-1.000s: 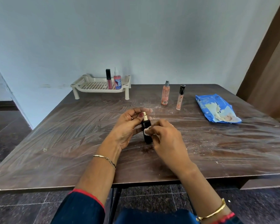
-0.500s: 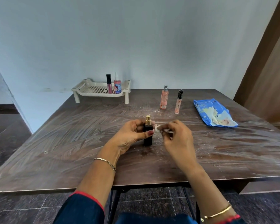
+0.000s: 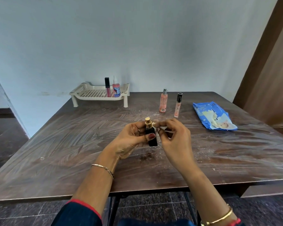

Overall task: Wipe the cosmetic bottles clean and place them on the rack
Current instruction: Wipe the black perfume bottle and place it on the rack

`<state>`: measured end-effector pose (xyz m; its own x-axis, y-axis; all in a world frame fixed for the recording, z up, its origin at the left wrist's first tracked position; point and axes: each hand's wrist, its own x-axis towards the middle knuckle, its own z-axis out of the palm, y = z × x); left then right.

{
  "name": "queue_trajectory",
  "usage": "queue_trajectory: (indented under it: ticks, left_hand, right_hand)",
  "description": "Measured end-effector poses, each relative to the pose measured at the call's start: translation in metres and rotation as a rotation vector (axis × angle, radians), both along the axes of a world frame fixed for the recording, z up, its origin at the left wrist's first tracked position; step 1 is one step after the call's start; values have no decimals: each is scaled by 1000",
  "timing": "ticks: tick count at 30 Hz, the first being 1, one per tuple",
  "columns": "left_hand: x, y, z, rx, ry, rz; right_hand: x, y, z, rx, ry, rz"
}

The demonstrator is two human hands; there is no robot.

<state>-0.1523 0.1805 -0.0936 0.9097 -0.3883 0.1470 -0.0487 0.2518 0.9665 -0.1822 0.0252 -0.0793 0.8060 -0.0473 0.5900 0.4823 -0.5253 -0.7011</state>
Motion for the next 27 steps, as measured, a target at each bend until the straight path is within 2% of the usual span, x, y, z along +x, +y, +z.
queue_trajectory:
  ticks: [3,7,10,16,20,23,27]
  left_hand:
    - [-2,1,5,-106,2,-33]
    - [-5,5,8,-220,21,-105]
    - [-4,7,7,-272,18,-157]
    - [-2,10,8,-398,6,-189]
    - [0,11,7,-424,19,-172]
    - [-2,9,7,-369,22,-137]
    - [-1,0,6,-112,17,95]
  right_hand:
    - [-11,5,-2,84,-23,63]
    - [-15,6,-2,96,-48,65]
    - [-11,5,0,60,-39,18]
    - [-31,14,-14,-164,-318,-21]
    - [-29,8,-18,-159,-341,-10]
    - [-23,6,-14,-154,-295,-23]
    - [-15,3,-9,-158,-291,-76]
